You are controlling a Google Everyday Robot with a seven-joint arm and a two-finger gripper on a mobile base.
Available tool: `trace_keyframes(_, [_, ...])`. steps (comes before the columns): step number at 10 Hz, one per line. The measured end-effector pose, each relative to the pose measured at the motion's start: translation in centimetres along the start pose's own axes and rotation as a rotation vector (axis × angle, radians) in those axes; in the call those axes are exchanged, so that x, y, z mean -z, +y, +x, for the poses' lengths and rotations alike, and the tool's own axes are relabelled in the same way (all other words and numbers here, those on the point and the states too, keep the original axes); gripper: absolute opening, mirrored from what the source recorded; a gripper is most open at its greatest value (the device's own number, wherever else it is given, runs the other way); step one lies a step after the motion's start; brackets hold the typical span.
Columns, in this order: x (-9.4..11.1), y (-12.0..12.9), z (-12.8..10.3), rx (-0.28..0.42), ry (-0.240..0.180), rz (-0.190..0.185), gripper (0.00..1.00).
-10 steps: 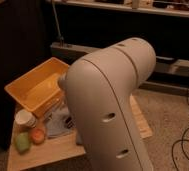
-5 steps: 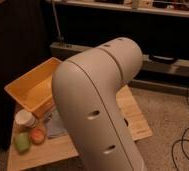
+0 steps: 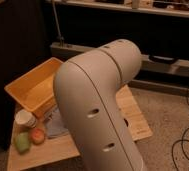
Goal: Place eraser in tray
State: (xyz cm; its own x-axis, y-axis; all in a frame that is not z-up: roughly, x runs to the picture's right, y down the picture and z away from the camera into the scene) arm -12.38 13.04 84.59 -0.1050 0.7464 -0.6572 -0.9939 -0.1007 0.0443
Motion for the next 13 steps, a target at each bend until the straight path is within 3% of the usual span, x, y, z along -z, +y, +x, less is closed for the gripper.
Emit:
trace_keyframes(4, [-1.2,-0.3,0.1,-0.002,0.012,-0.01,0.8])
trace_keyframes(5, [-1.2,-0.3,0.2,-0.002,0.011,-0.024,0.8])
trace_keyframes(6, [-0.7,-0.5,0.2,-0.006,0.001,-0.061,0.8])
trace_keyframes(7, [0.1,-0.7,0.3,-0.007,-0.019,-0.133,0.8])
trace_keyframes(10, [3.5,-2.1,0.7,0.055,-0.11,-0.441,0.8])
trace_keyframes(11, [4.5,-2.2,0.8,0.094,-0.133,-0.506,0.8])
trace_keyframes(12, [5.7,-1.9,1.0,0.14,-0.157,-0.54,0.8])
trace_keyframes(13, [6.2,-1.6,1.2,0.164,-0.165,-0.547,0.8])
